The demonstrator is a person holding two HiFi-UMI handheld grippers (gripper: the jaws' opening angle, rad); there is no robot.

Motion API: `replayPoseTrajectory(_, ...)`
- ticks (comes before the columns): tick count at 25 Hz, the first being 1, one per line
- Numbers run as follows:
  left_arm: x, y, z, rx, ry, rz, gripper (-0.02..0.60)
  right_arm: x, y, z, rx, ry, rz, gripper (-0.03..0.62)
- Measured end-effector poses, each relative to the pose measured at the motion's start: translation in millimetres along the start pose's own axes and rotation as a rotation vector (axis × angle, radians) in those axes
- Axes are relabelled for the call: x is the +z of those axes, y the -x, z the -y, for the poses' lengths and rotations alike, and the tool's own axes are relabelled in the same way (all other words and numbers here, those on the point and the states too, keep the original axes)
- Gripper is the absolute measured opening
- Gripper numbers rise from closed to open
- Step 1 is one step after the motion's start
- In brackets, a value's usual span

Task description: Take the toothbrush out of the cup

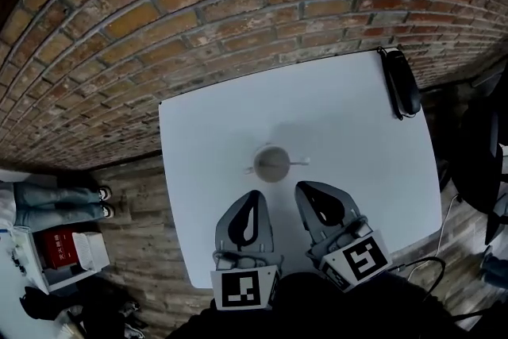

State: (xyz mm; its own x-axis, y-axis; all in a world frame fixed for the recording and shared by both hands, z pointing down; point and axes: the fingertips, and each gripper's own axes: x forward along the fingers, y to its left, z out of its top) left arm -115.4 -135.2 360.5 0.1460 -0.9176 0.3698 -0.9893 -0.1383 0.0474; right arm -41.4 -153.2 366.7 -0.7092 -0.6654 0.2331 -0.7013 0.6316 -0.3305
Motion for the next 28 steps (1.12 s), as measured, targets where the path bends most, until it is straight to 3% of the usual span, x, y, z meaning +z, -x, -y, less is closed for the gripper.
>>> replayPoseTrajectory(8,-9,-15,2,-0.037,0.001,-0.039,0.008,-20,-8,14,-0.027,-0.049,-0.036,0.002)
replayPoseTrajectory(15,-20,-33,4,-0.059,0.019,-0.09,0.008,-41,-23,27,-0.027,-0.101,-0.096,0.122)
replayPoseTrajectory(28,-42,-55,-18,-0.022,0.063,-0.163,0.008,-48,-55,48,-0.056,-0.119,-0.116,0.128)
